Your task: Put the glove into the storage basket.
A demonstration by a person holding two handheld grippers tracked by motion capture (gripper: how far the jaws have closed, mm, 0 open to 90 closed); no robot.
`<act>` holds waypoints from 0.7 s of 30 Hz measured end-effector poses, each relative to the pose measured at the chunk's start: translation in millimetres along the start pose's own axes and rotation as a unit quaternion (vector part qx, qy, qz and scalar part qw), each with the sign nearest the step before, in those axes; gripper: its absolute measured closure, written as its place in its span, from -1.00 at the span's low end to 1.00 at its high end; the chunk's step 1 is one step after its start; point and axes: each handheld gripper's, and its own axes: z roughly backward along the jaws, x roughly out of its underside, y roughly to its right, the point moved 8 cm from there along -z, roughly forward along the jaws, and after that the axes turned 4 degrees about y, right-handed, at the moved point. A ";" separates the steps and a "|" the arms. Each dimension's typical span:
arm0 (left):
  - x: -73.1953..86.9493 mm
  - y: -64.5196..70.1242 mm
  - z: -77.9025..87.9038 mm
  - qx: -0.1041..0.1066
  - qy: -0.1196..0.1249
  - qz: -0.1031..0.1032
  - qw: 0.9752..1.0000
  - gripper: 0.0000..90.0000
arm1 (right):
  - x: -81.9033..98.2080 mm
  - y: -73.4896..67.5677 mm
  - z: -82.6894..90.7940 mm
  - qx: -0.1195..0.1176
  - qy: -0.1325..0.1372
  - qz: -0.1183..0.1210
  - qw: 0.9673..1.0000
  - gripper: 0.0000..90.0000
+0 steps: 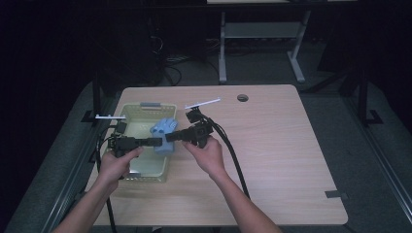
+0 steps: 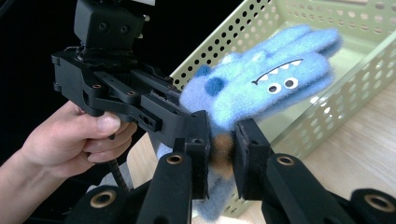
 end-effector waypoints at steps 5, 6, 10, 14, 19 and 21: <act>0.9 -1.4 6.0 -0.008 0.002 -0.002 1.000 0.63 | -0.8 -2.7 -6.2 -0.005 -0.003 0.007 1.000 0.72; 1.8 -2.6 7.5 -0.010 0.002 -0.002 1.000 0.63 | -0.6 -3.1 -7.4 -0.004 -0.004 0.006 1.000 0.72; 3.9 -6.7 11.7 -0.011 0.006 0.005 1.000 0.64 | 0.0 -4.2 -13.9 -0.007 -0.008 0.011 1.000 0.72; 4.5 -10.2 16.8 -0.021 0.008 0.004 1.000 0.64 | 0.3 -4.8 -20.3 -0.011 -0.011 0.007 1.000 0.72; 5.0 -13.9 21.9 -0.030 0.006 0.006 1.000 0.65 | 0.1 -5.7 -29.6 -0.018 -0.014 0.006 1.000 0.72; 5.3 -17.5 25.1 -0.036 0.003 0.008 0.999 0.65 | 0.5 -5.5 -33.9 -0.020 -0.017 0.002 1.000 0.72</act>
